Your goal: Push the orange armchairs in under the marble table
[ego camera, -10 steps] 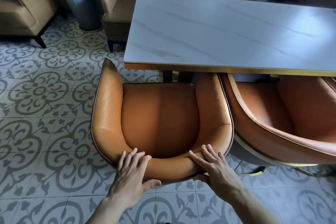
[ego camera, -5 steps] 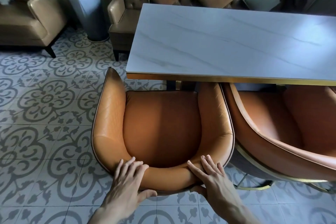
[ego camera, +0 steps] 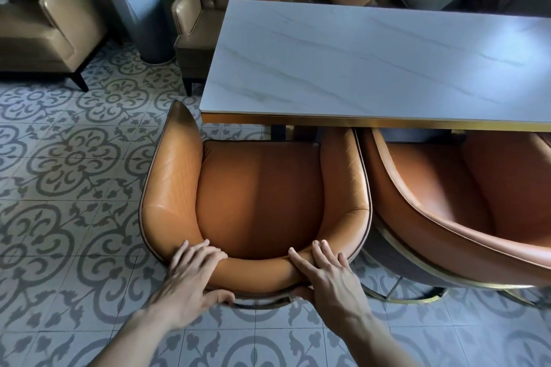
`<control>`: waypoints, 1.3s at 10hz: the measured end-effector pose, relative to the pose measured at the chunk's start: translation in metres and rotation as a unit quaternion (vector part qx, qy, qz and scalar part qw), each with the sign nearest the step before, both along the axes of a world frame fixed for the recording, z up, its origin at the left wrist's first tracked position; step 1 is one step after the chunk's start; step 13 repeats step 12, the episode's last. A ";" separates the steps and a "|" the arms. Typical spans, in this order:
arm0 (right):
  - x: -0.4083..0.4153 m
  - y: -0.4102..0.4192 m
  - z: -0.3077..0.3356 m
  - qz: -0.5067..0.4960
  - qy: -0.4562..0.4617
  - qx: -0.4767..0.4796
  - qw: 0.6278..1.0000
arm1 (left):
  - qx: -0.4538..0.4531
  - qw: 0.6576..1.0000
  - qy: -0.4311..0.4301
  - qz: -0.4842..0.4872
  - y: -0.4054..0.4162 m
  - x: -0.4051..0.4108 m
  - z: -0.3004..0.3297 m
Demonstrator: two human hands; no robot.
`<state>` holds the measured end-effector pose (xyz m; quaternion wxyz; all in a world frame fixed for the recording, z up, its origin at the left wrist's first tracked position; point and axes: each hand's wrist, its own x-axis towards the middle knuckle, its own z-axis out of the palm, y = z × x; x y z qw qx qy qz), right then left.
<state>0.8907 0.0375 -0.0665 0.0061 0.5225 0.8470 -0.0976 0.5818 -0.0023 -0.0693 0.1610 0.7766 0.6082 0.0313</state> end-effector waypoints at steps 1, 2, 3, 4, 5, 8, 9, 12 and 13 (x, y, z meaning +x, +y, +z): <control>-0.001 -0.004 0.000 -0.001 0.012 0.002 1.000 | -0.033 0.999 0.036 0.007 -0.002 0.003 0.006; -0.002 -0.006 -0.001 -0.008 0.019 -0.002 1.000 | -0.078 0.995 0.059 0.027 -0.005 0.007 0.011; -0.004 -0.007 0.006 -0.010 0.010 -0.024 1.000 | -0.114 0.990 0.064 0.060 -0.009 0.014 0.017; -0.006 -0.007 0.012 -0.012 0.005 -0.038 0.999 | -0.127 0.985 0.054 0.099 -0.013 0.027 0.027; -0.006 -0.007 0.017 -0.017 -0.012 -0.059 0.998 | -0.124 0.982 0.021 0.140 -0.022 0.039 0.038; -0.015 -0.010 0.027 -0.034 -0.030 -0.089 0.995 | -0.191 0.961 -0.050 0.193 -0.027 0.043 0.058; -0.022 -0.014 0.038 -0.053 -0.031 -0.126 0.990 | -0.231 0.957 -0.055 0.166 -0.019 0.033 0.066; -0.048 -0.007 0.116 -0.143 0.009 -0.259 0.955 | -0.285 0.944 -0.106 0.131 0.000 -0.033 0.112; -0.048 -0.007 0.116 -0.143 0.009 -0.259 0.955 | -0.285 0.944 -0.106 0.131 0.000 -0.033 0.112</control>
